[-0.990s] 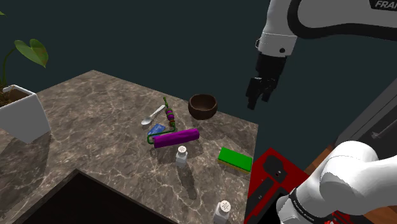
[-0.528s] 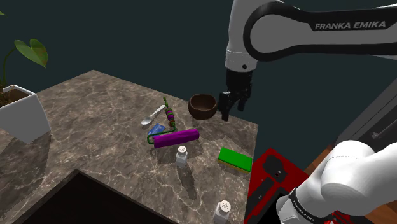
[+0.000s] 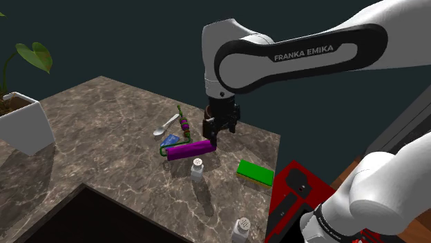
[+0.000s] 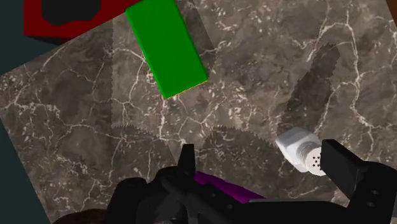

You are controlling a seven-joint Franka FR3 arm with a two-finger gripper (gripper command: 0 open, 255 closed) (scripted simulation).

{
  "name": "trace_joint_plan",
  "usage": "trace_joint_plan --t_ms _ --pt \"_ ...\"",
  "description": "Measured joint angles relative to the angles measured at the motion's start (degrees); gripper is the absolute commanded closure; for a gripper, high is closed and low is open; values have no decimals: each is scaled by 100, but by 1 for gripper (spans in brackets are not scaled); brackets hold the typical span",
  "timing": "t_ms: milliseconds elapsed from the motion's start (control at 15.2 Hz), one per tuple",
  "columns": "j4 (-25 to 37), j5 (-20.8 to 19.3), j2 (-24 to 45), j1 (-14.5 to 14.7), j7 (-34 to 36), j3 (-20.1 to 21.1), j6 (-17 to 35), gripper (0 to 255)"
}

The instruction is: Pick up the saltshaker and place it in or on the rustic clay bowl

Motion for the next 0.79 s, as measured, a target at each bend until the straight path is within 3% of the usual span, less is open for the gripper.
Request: trace_joint_plan --t_ms 792 --pt "1438 -970 2517 533 1106 478 476 0"
